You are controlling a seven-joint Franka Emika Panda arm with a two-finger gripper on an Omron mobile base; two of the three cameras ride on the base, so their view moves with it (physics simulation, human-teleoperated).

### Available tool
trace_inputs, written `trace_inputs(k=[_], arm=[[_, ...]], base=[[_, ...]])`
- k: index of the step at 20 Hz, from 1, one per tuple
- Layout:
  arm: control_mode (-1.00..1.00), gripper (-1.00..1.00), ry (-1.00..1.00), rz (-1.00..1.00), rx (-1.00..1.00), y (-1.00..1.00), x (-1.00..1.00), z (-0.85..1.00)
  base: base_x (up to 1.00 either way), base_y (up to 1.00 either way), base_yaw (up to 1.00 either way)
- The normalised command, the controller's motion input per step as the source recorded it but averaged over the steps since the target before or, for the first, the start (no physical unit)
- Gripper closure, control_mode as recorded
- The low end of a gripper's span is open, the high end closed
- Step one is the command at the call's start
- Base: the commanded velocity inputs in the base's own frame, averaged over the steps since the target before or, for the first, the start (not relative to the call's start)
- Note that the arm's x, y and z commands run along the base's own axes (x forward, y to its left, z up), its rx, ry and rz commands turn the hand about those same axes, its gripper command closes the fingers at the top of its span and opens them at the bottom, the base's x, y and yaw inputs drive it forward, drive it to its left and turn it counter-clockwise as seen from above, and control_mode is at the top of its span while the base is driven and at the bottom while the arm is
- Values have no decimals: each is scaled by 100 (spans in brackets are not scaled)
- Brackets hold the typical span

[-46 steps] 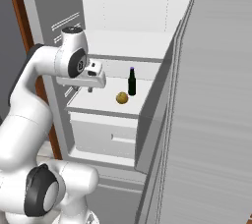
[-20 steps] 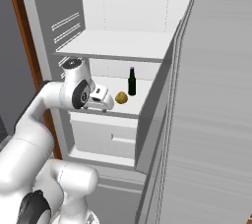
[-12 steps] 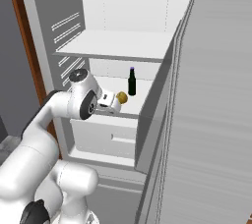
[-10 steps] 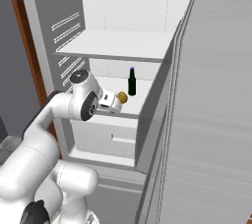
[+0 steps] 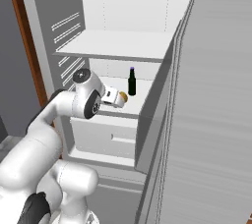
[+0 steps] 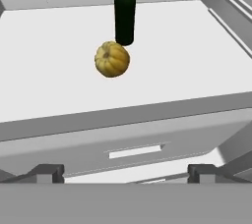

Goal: Pick squash from the fridge and place it on the plate on the counter.

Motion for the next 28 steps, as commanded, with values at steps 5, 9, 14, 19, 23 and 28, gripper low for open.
trace_inputs(k=[5, 9, 14, 19, 23, 28], arm=[[-100, -100, 7, 0, 0, -1, 48, 2], [-100, -100, -1, 0, 0, -6, 24, -14], [-100, -100, -6, 0, 0, 0, 10, -13], [-100, -100, -3, 0, 0, -2, 15, -7], [-100, -100, 0, 0, 0, -6, 26, -1], [-100, -100, 0, 0, 0, -7, 35, -2]], base=[[0, 0, 0], [0, 0, 0], [0, 0, 0], [0, 0, 0], [0, 0, 0], [0, 0, 0]])
